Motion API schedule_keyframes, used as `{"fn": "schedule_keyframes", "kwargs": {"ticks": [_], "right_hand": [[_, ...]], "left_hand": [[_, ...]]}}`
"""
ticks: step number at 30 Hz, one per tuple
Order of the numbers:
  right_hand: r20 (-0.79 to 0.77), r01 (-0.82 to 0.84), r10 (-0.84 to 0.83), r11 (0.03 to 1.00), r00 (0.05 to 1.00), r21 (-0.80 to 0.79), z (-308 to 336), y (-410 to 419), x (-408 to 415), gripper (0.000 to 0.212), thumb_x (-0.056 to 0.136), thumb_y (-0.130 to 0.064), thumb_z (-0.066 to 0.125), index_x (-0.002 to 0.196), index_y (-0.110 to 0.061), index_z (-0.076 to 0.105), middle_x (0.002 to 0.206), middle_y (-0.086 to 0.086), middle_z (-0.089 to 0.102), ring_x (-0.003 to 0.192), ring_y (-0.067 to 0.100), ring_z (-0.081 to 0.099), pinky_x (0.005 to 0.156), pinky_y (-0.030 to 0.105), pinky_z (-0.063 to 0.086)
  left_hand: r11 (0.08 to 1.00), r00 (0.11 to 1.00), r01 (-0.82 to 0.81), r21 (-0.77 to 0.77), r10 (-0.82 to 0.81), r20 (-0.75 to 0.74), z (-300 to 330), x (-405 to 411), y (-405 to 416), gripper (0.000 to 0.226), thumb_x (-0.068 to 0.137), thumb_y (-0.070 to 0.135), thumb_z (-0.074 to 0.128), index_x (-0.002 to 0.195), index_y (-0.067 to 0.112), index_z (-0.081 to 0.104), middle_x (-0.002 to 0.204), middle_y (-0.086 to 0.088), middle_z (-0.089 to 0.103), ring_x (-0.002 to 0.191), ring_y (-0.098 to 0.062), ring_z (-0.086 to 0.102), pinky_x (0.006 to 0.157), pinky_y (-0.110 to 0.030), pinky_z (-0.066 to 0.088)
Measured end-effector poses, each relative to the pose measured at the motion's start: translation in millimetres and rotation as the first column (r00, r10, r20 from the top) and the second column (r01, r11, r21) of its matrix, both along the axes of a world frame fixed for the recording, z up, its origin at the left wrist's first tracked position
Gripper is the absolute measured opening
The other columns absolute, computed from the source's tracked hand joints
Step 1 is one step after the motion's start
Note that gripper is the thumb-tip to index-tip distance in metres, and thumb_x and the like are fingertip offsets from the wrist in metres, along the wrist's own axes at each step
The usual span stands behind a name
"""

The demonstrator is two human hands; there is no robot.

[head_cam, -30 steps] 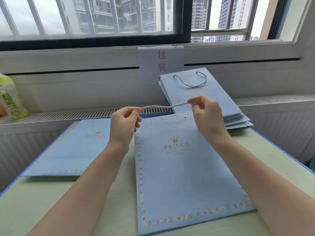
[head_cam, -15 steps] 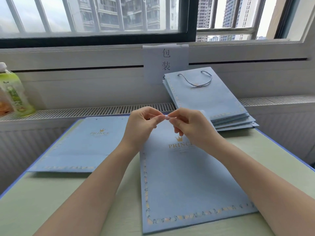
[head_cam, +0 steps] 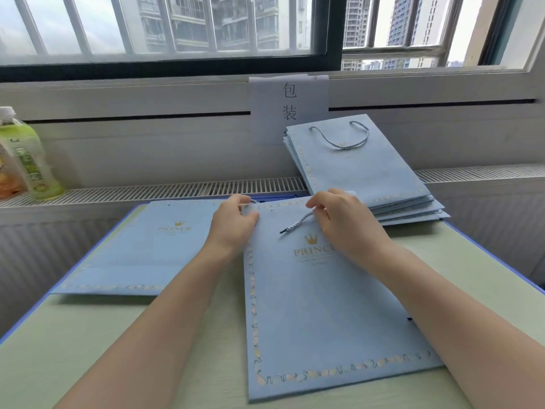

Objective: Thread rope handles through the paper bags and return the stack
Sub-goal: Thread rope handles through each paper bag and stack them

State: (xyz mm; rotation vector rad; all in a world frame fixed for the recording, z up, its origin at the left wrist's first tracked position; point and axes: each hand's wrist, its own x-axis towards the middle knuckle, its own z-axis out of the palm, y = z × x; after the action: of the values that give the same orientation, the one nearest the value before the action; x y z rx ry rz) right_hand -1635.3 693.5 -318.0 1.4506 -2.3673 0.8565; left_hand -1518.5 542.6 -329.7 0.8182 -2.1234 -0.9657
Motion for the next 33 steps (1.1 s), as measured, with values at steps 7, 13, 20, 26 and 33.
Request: {"fn": "schedule_keyframes", "kwargs": {"ticks": [7, 13, 20, 26, 33], "right_hand": [[-0.033, -0.28, 0.285, 0.953, 0.958, 0.116, -1.4, -1.7, 11.4, 0.01, 0.087, -0.024, 0.065, 0.096, -0.025, 0.07, 0.1, -0.003, 0.054, 0.098, 0.016, 0.049, 0.087, 0.028, 0.041], [-0.066, -0.229, 0.233, 0.971, 0.97, 0.064, 6.3, -1.5, 16.6, 0.006, 0.093, -0.018, 0.052, 0.094, -0.013, 0.056, 0.092, 0.001, 0.062, 0.079, 0.021, 0.056, 0.076, 0.037, 0.046], [-0.102, -0.177, 0.17, 0.982, 0.98, -0.06, 10.4, -0.2, 11.8, 0.015, 0.094, -0.012, 0.05, 0.1, -0.008, 0.064, 0.081, -0.005, 0.053, 0.074, 0.016, 0.049, 0.064, 0.026, 0.034], [-0.152, -0.173, 0.149, 0.973, 0.977, -0.154, 1.8, -6.5, 13.0, 0.01, 0.091, -0.011, 0.056, 0.088, -0.004, 0.062, 0.085, 0.004, 0.061, 0.071, 0.023, 0.054, 0.065, 0.037, 0.045], [-0.338, -0.166, 0.076, 0.955, 0.938, -0.246, -0.2, -12.4, 23.2, 0.01, 0.084, -0.009, 0.054, 0.076, -0.004, 0.058, 0.072, 0.005, 0.059, 0.057, 0.014, 0.036, 0.056, 0.019, 0.027]], "left_hand": [[0.997, 1.0, 0.032, -0.07, -0.032, 0.001, 6.2, 0.2, 7.1, 0.028, 0.089, 0.01, 0.061, 0.116, 0.004, 0.063, 0.122, -0.007, 0.061, 0.116, -0.018, 0.053, 0.088, -0.02, 0.035], [0.992, 0.996, 0.061, -0.112, -0.054, 0.067, 7.1, -1.3, 11.8, 0.011, 0.091, 0.014, 0.057, 0.101, 0.013, 0.063, 0.115, -0.009, 0.058, 0.099, -0.014, 0.054, 0.081, -0.021, 0.036], [0.976, 0.991, 0.121, -0.18, -0.109, 0.078, 10.1, -6.5, 18.6, 0.017, 0.094, 0.006, 0.047, 0.1, 0.01, 0.062, 0.099, -0.006, 0.049, 0.075, -0.006, 0.046, 0.061, -0.009, 0.033], [0.972, 0.992, 0.127, -0.196, -0.121, 0.04, 16.6, -2.6, 25.1, 0.024, 0.088, 0.001, 0.047, 0.085, 0.02, 0.06, 0.102, -0.008, 0.053, 0.081, -0.005, 0.05, 0.07, -0.001, 0.035], [0.952, 0.992, 0.114, -0.283, -0.124, -0.018, 23.0, 4.1, 29.4, 0.027, 0.079, 0.01, 0.044, 0.087, 0.022, 0.067, 0.09, 0.004, 0.067, 0.098, -0.02, 0.06, 0.087, -0.036, 0.048]]}}
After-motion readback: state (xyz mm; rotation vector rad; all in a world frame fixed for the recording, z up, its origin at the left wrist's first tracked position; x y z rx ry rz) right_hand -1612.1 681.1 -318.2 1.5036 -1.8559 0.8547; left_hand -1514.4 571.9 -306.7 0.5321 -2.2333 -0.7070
